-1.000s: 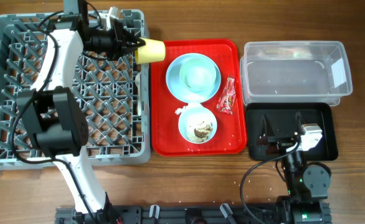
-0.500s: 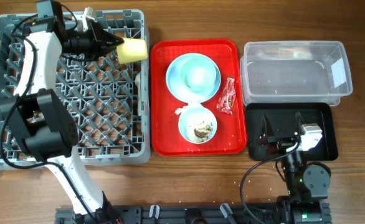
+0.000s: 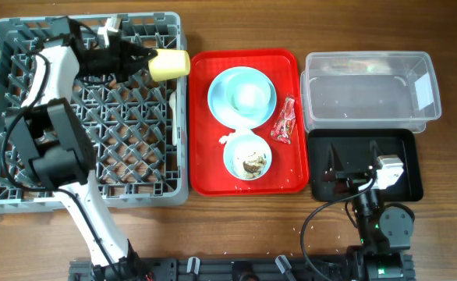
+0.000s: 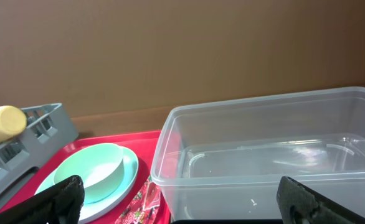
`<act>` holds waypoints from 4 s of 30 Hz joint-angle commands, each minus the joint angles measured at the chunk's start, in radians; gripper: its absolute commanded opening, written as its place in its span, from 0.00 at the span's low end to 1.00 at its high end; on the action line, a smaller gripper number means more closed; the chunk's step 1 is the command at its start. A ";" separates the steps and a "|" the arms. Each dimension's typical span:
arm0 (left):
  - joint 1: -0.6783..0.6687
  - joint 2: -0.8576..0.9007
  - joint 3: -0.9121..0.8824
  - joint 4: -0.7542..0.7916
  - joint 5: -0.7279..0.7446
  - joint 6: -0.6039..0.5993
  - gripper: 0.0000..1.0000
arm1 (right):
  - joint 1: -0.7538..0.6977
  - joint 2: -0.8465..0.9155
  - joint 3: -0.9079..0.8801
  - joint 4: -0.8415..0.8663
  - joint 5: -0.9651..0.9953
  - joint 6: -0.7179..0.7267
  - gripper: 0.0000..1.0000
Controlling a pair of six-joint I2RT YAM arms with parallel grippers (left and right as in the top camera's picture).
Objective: Sort waste into correct bins and load items into the dishwasher rack
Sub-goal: 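Carry the yellow cup over the rack and set it down upright, then move the left gripper back over the green bowl on the tray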
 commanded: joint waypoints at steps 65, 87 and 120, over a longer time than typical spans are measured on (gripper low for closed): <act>-0.441 -0.620 -0.047 -0.339 -0.910 -0.205 0.95 | 0.000 -0.005 -0.001 0.003 0.002 0.013 1.00; -1.114 -0.613 -0.407 0.163 -1.101 -0.243 1.00 | 0.000 -0.005 -0.001 0.003 0.002 0.012 1.00; -0.934 -0.231 -0.406 0.681 -1.435 -0.148 0.33 | 0.000 -0.005 -0.001 0.003 0.002 0.012 1.00</act>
